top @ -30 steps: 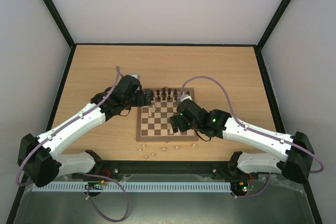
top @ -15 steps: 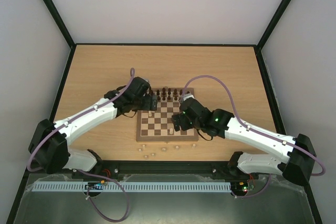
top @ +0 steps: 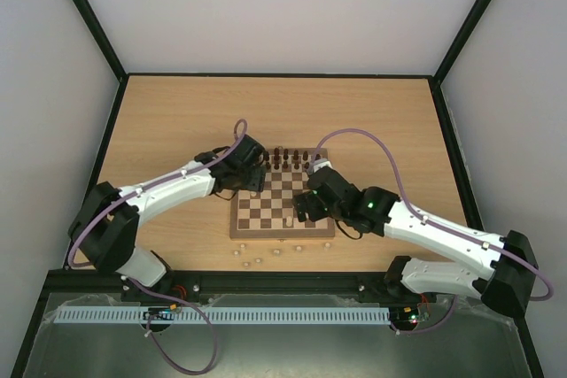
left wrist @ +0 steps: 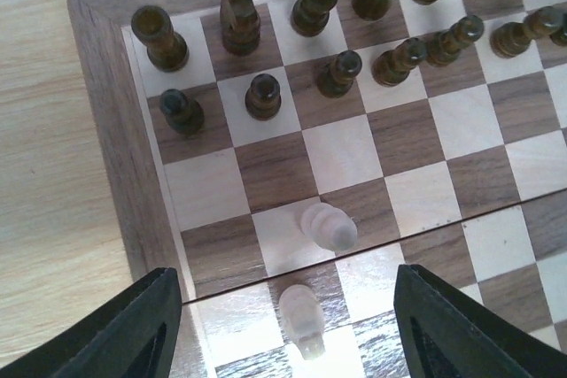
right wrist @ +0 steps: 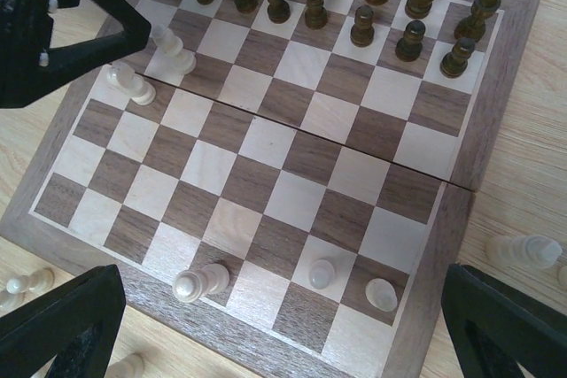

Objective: Set up the chess pieces on the board
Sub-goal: Pick up the chess piece from the chessboard, then place the chess piece on the chessboard, then pick up the chess piece from the chessboard.

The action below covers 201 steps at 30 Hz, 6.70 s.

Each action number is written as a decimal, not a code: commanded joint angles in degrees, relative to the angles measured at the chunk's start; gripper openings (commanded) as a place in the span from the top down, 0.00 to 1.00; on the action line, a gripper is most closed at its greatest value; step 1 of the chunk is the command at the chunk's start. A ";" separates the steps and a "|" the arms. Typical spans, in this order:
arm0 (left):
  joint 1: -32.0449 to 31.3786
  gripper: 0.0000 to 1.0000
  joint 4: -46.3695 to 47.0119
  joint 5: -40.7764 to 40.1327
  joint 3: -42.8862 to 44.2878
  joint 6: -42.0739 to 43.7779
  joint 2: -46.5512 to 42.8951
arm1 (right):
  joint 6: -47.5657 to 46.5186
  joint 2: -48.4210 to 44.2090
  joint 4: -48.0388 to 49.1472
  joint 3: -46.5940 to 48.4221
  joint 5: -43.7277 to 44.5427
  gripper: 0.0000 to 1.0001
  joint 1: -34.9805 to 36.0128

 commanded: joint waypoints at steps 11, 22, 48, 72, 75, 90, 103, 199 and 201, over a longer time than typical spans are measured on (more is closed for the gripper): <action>-0.56 0.53 2.07 0.96 3.93 1.64 6.60 | 0.20 -1.89 0.14 -1.69 1.36 0.01 -0.33; -0.82 0.68 2.50 0.59 4.71 1.20 9.33 | 0.15 -2.56 0.76 -2.44 0.33 0.01 -0.27; -7.80 0.88 -1.69 0.55 6.98 0.11 4.90 | 0.45 -3.21 0.61 -2.53 1.48 0.01 -0.31; -21.80 0.86 -4.85 -3.16 -0.73 -9.97 0.22 | 1.06 -6.03 -0.18 -2.26 4.38 0.01 -0.31; -23.11 0.86 -5.42 -4.15 -0.75 -10.97 0.83 | 1.18 -6.48 -0.27 -2.28 4.60 0.01 -0.32; -24.71 0.84 -4.16 -5.31 -0.93 -12.43 4.34 | 1.20 -6.36 0.05 -2.67 4.21 0.01 -0.32; -24.81 0.71 -3.26 -5.22 -0.71 -12.80 5.55 | 1.06 -6.27 0.44 -2.97 3.58 0.01 -0.33; -24.08 0.83 -15.16 -14.56 0.70 -40.83 5.08 | -0.86 -9.81 3.37 -4.24 -12.14 0.01 -0.32; -24.85 0.83 -15.44 -14.85 0.08 -42.48 4.79 | -0.87 -10.09 3.34 -4.31 -12.37 0.01 -0.32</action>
